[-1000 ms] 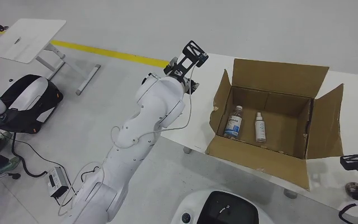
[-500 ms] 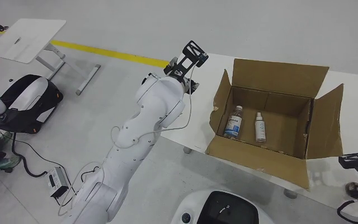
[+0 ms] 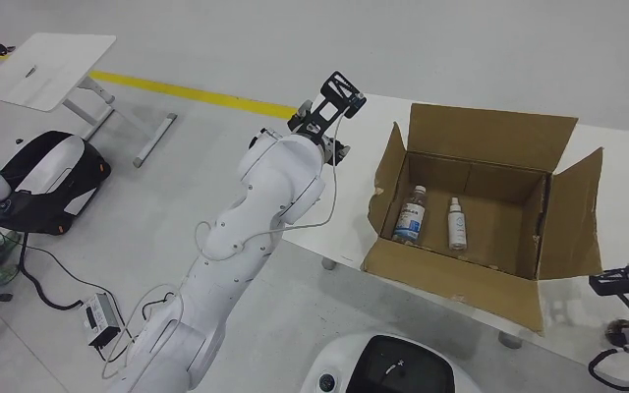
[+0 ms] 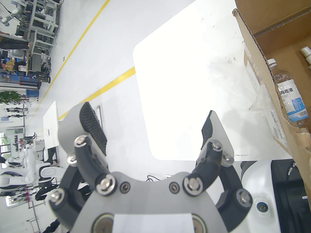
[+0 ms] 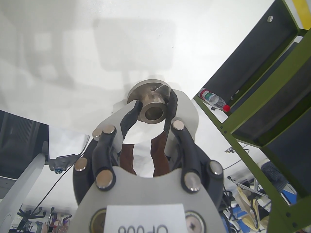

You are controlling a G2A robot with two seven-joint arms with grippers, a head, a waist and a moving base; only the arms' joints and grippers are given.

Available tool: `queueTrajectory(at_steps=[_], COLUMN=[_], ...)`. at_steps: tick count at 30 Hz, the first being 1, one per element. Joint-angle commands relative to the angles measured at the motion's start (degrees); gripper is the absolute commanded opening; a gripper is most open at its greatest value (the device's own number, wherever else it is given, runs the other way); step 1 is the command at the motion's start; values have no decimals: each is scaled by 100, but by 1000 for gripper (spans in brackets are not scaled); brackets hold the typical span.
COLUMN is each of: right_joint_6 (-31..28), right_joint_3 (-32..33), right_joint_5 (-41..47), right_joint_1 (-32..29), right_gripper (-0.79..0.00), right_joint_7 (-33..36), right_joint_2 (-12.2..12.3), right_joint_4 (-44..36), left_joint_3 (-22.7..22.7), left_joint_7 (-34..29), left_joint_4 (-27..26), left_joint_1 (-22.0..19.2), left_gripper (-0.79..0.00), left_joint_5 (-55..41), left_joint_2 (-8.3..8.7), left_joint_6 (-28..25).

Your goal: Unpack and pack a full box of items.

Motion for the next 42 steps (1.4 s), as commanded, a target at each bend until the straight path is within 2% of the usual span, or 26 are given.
queueTrajectory(at_steps=[1, 8, 19, 24, 32, 42], right_joint_6=[5, 80, 381, 379, -66, 295], right_joint_3=[-3, 268, 1746, 1991, 1474, 30], right_joint_5=[-3, 196, 1243, 1527, 1890, 1740], right_joint_1=[16, -115, -684, -659, 277, 1225], right_gripper=[-785, -785, -785, -785, -785, -785], right_joint_7=[-7, 57, -198, -442, -701, -752], right_joint_2=[4, 37, 101, 125, 231, 260], right_joint_4=[-40, -738, -2876, -3602, -3602, -3602], left_joint_3=[0, 0, 0, 0, 0, 0], left_joint_7=[0, 0, 0, 0, 0, 0], left_joint_4=[0, 0, 0, 0, 0, 0], left_joint_1=[0, 0, 0, 0, 0, 0], left_gripper=[0, 0, 0, 0, 0, 0], left_joint_5=[0, 0, 0, 0, 0, 0], left_joint_2=[0, 0, 0, 0, 0, 0], left_joint_6=[0, 0, 0, 0, 0, 0])
